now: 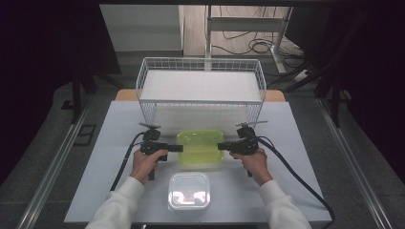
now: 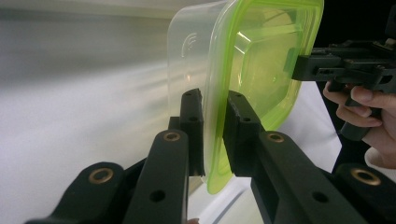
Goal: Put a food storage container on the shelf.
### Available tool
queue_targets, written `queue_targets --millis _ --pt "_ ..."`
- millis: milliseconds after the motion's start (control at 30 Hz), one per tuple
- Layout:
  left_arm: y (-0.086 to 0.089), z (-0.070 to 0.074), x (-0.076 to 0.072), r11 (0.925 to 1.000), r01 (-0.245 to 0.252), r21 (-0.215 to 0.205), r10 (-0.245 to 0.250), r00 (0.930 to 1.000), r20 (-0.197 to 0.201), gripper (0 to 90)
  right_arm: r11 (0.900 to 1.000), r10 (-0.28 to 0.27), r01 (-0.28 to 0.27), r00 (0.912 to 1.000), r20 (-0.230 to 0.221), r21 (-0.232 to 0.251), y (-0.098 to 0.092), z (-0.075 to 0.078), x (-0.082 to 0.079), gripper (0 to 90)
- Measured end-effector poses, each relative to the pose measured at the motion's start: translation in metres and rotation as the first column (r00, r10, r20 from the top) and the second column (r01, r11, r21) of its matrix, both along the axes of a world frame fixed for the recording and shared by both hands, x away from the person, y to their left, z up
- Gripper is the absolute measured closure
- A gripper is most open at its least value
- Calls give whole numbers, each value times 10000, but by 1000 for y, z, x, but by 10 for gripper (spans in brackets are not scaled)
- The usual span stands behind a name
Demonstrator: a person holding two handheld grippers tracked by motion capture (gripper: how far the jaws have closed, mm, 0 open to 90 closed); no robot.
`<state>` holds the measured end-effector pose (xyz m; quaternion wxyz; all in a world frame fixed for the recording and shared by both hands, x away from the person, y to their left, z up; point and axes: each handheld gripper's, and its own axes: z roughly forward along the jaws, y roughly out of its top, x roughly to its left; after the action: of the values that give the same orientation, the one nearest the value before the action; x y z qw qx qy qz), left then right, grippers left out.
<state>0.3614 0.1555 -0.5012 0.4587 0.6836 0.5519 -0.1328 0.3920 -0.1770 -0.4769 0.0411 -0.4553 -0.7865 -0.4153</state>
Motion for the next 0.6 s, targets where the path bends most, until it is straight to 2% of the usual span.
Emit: queue_targets --millis 200,267,500,600 --pt "0 17 -10 9998 143 -168 -132 9978 653 789 9998 168 -177 9965 821 108 -4 15 -11 767" --pt "-2 25 -14 9996 266 -8 -264 9949 976 789 9996 197 -217 9936 1115 167 -5 22 -16 769" --pt "-5 49 -27 9990 437 -133 -406 9826 1813 784 9987 248 -325 9835 1792 400 -13 41 -30 768" --pt "-7 57 -31 9984 525 -185 -477 9777 2044 780 9979 309 -415 9792 2007 491 -18 50 -35 767"
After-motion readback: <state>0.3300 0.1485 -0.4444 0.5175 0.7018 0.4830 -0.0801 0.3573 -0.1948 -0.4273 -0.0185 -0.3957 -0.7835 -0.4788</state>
